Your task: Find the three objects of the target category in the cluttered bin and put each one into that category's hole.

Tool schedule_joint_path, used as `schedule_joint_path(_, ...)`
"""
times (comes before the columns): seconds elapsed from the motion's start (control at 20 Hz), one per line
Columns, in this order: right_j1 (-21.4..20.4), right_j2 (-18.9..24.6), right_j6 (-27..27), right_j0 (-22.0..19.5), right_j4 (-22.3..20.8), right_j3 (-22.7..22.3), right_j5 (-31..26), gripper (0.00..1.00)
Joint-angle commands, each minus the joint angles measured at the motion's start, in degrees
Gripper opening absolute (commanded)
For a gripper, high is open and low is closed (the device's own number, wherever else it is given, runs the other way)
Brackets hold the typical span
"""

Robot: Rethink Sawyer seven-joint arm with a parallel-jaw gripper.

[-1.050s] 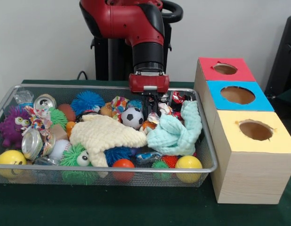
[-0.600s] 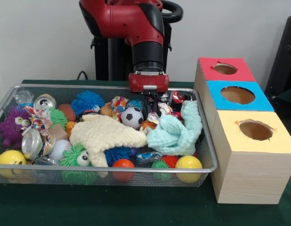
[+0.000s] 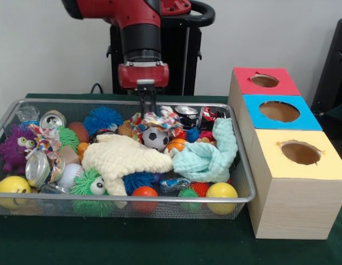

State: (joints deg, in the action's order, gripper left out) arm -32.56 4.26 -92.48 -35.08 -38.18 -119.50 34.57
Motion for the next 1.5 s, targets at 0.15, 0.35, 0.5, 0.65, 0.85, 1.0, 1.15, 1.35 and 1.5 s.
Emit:
schedule_joint_path(0.15,-11.08,17.66,-14.29,-11.65,-7.18,-1.64,-14.44,0.00)
schedule_joint_path(0.35,-11.91,23.14,-12.03,-17.00,-8.03,-3.04,-18.89,0.00)
schedule_joint_path(0.5,-12.15,26.68,-10.47,-20.38,-8.25,-3.76,-21.37,0.00)
schedule_joint_path(0.65,-12.28,28.98,-9.09,-22.68,-7.95,-4.24,-22.90,0.00)
schedule_joint_path(0.85,-12.55,31.77,-7.21,-25.18,-7.39,-4.61,-25.03,0.00)
schedule_joint_path(1.0,-12.78,33.00,-6.26,-26.28,-7.00,-4.82,-26.14,0.00)
schedule_joint_path(1.15,-12.93,33.85,-5.76,-27.02,-6.61,-5.07,-26.97,0.00)
schedule_joint_path(1.35,-13.37,36.96,-4.53,-29.58,-5.39,-6.01,-30.71,0.00)
schedule_joint_path(1.5,-14.94,38.54,-4.14,-30.93,-3.07,-7.79,-33.90,0.00)
